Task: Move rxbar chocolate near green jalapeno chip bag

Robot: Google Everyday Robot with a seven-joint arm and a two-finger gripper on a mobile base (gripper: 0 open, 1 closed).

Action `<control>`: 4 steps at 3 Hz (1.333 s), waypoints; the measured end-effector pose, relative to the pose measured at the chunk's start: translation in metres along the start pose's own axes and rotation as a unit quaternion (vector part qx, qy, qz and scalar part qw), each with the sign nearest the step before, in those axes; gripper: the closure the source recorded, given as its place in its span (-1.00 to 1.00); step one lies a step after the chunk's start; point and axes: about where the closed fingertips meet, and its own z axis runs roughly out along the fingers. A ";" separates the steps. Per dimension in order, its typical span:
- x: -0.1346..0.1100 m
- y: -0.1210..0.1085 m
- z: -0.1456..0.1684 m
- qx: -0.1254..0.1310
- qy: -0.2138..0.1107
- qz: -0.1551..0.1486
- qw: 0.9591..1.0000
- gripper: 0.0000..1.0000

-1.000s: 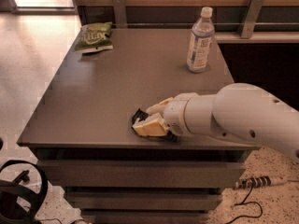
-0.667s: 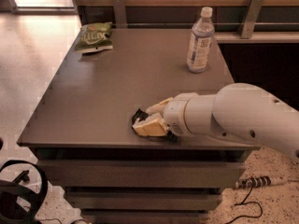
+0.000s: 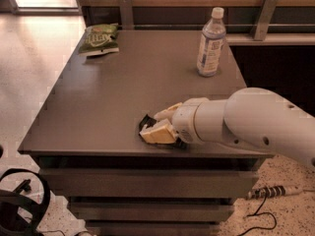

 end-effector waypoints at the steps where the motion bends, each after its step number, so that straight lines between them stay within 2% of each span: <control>1: 0.000 0.000 0.000 0.000 0.000 0.000 1.000 1.00; 2: -0.022 -0.022 -0.016 0.030 -0.004 -0.027 0.999 1.00; 3: -0.062 -0.045 -0.043 0.076 -0.019 -0.066 0.995 1.00; 4: -0.095 -0.058 -0.065 0.106 -0.030 -0.097 0.989 1.00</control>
Offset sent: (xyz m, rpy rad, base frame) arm 0.0451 -0.0299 0.0880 -0.1095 -0.1934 -0.0493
